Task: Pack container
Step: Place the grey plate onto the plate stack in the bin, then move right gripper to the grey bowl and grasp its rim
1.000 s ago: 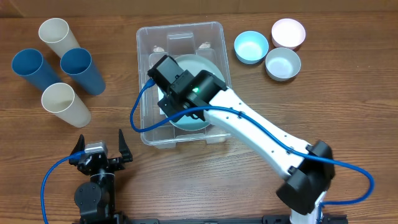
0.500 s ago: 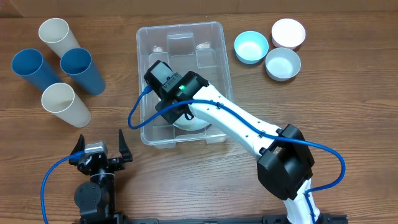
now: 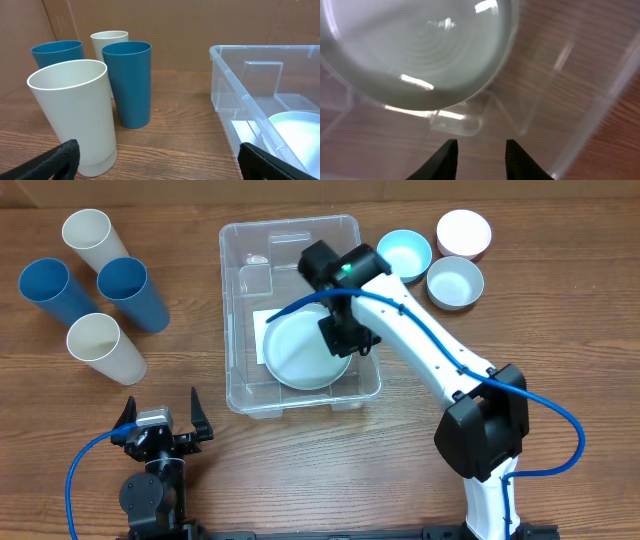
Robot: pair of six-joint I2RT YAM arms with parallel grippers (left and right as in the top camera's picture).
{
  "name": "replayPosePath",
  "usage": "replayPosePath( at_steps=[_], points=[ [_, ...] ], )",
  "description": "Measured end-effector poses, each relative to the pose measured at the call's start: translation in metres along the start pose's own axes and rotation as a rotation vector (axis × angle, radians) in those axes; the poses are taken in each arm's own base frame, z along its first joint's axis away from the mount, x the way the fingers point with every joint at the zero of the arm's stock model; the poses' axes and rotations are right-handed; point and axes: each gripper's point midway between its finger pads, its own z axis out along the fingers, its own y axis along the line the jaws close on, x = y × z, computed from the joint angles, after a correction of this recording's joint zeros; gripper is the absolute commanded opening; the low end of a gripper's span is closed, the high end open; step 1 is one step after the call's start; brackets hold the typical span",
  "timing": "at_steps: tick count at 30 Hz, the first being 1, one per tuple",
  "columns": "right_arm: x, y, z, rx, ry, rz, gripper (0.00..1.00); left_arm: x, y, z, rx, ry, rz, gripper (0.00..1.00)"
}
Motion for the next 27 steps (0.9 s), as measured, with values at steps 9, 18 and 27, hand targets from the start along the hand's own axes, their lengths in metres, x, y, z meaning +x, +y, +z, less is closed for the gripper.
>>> replayPosePath(
  at_steps=[9,18,27],
  points=[
    [0.050,-0.015,0.015,0.019,0.225,0.125,0.29,0.000,0.000,0.000,0.000,0.000,0.000,1.00],
    [0.029,-0.011,0.012,-0.002,0.138,0.159,0.25,0.000,0.000,0.000,0.000,0.000,0.000,1.00],
    [-0.062,-0.071,-0.041,0.072,-0.256,0.213,0.25,0.000,0.000,0.000,0.000,0.000,0.000,1.00]
  ],
)
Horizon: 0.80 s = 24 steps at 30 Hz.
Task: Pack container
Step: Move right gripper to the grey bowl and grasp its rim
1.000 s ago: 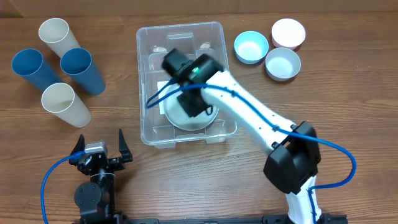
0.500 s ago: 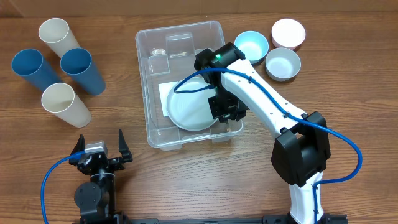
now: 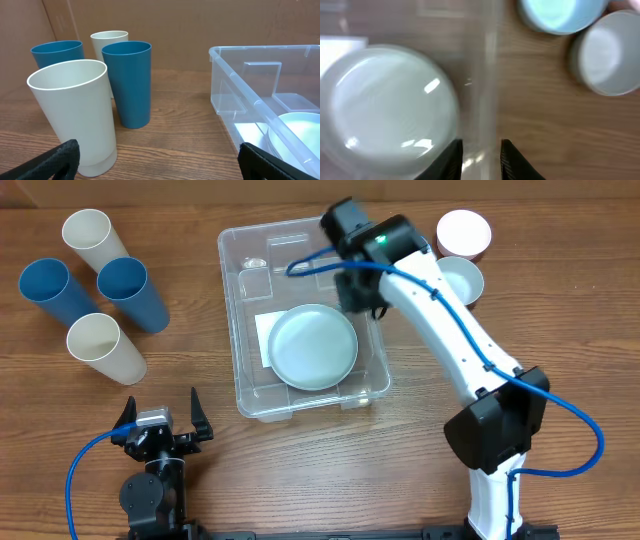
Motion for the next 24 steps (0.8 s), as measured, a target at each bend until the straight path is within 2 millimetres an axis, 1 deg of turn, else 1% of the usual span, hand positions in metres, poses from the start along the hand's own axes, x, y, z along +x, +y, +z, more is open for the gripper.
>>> replayPosePath(
  at_steps=[1,2,3,4,6,7,9,13,15,16,20,24],
  points=[
    [-0.005,-0.021,0.003,0.035,-0.005,0.027,0.24,0.000,0.000,0.000,0.000,0.000,0.000,1.00],
    [-0.005,-0.037,0.006,0.056,0.008,0.053,0.23,0.000,0.000,0.000,0.000,0.000,0.000,1.00],
    [0.001,-0.069,0.010,0.095,0.049,0.103,0.22,0.000,0.000,0.000,0.000,0.000,0.000,1.00],
    [0.015,-0.103,0.013,0.121,0.123,0.165,0.22,0.000,0.000,0.000,0.000,0.000,0.000,1.00],
    [0.033,-0.126,0.014,0.118,0.207,0.220,0.21,0.000,0.000,0.000,0.000,0.000,0.000,1.00],
    [0.046,-0.133,0.013,0.103,0.264,0.249,0.22,0.000,0.000,0.000,0.000,0.000,0.000,1.00],
    [0.055,-0.126,0.011,0.069,0.309,0.252,0.22,0.000,0.000,0.000,0.000,0.000,0.000,1.00],
    [0.061,-0.065,0.005,-0.032,0.332,0.168,0.22,0.000,0.000,0.000,0.000,0.000,0.000,1.00],
    [0.074,-0.036,0.007,-0.053,0.369,0.128,0.22,0.000,0.000,0.000,0.000,0.000,0.000,1.00],
    [0.081,-0.028,0.009,-0.055,0.395,0.119,0.22,0.000,0.000,0.000,0.000,0.000,0.000,1.00],
    [0.105,-0.022,0.026,-0.029,0.476,0.130,0.22,0.000,0.000,0.000,0.000,0.000,0.000,1.00],
    [0.111,-0.013,0.029,-0.026,0.486,0.118,0.22,0.000,0.000,0.000,0.000,0.000,0.000,1.00]
  ],
)
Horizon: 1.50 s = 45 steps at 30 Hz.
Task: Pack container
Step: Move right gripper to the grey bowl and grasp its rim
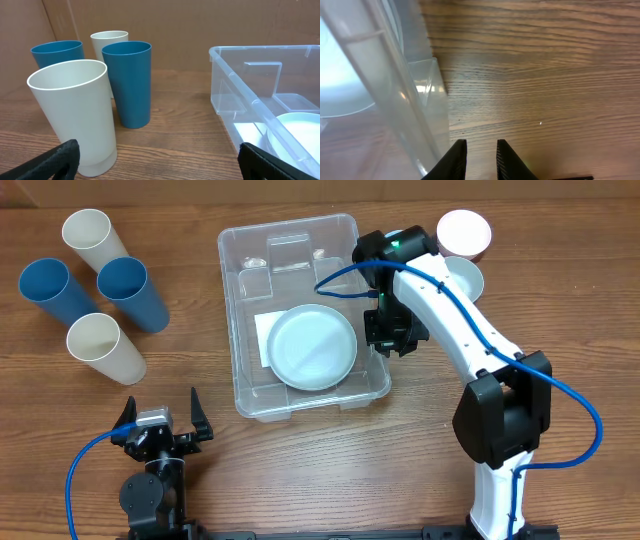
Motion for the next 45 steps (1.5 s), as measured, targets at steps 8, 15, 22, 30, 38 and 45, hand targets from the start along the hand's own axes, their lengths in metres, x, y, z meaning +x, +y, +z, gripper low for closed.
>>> replayPosePath(
  at_steps=[8,15,22,30,38,45],
  points=[
    [0.001,0.007,0.000,-0.017,-0.003,-0.002,0.22,0.000,0.000,0.000,0.000,0.000,0.000,1.00],
    [0.000,0.019,0.000,-0.045,-0.013,-0.013,0.22,0.000,0.000,0.000,0.000,0.000,0.000,1.00],
    [-0.020,0.018,-0.001,-0.053,-0.091,0.006,0.35,0.000,0.000,0.000,0.000,0.000,0.000,1.00],
    [-0.142,-0.160,-0.011,-0.198,-0.418,0.526,0.55,0.000,0.000,0.000,0.000,0.000,0.000,1.00],
    [-0.159,-0.212,0.037,-0.293,-0.358,0.694,0.43,0.000,0.000,0.000,0.000,0.000,0.000,1.00],
    [-0.161,-0.202,0.098,-0.282,-0.226,0.694,0.15,0.000,0.000,0.000,0.000,0.000,0.000,1.00]
  ],
)
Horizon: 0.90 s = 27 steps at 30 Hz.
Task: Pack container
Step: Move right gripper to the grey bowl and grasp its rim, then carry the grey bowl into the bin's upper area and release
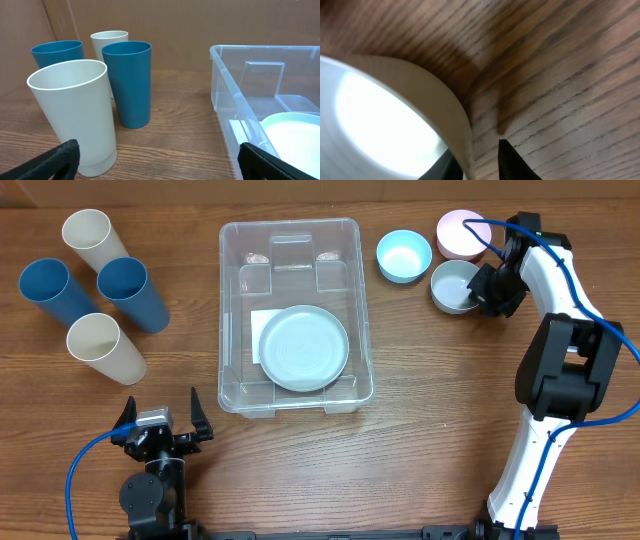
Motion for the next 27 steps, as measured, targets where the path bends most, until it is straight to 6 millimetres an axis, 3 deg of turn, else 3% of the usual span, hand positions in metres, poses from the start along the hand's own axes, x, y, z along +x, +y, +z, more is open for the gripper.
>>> replayPosePath(
  at_steps=[16,18,19,21,23,24,26,27],
  points=[
    [0.011,-0.012,-0.009,0.066,0.042,-0.006,0.04,0.000,0.000,0.000,0.000,0.000,0.000,1.00],
    [0.011,-0.013,-0.019,0.070,0.031,-0.010,0.04,0.000,0.000,0.000,0.000,0.000,0.000,1.00],
    [0.010,-0.013,-0.030,0.070,0.012,-0.015,0.04,0.000,0.000,0.000,0.000,0.000,0.000,1.00],
    [0.006,-0.005,-0.071,0.039,-0.066,-0.037,0.04,0.000,0.000,0.000,0.000,0.000,0.000,1.00],
    [0.010,0.016,-0.141,-0.034,-0.207,-0.104,0.04,0.000,0.000,0.000,0.000,0.000,0.000,1.00],
    [0.026,0.042,-0.194,-0.105,-0.320,-0.191,0.04,0.000,0.000,0.000,0.000,0.000,0.000,1.00],
    [0.061,0.095,-0.252,-0.216,-0.465,-0.352,0.04,0.000,0.000,0.000,0.000,0.000,0.000,1.00],
    [0.081,0.120,-0.267,-0.263,-0.502,-0.426,0.04,0.000,0.000,0.000,0.000,0.000,0.000,1.00]
  ],
)
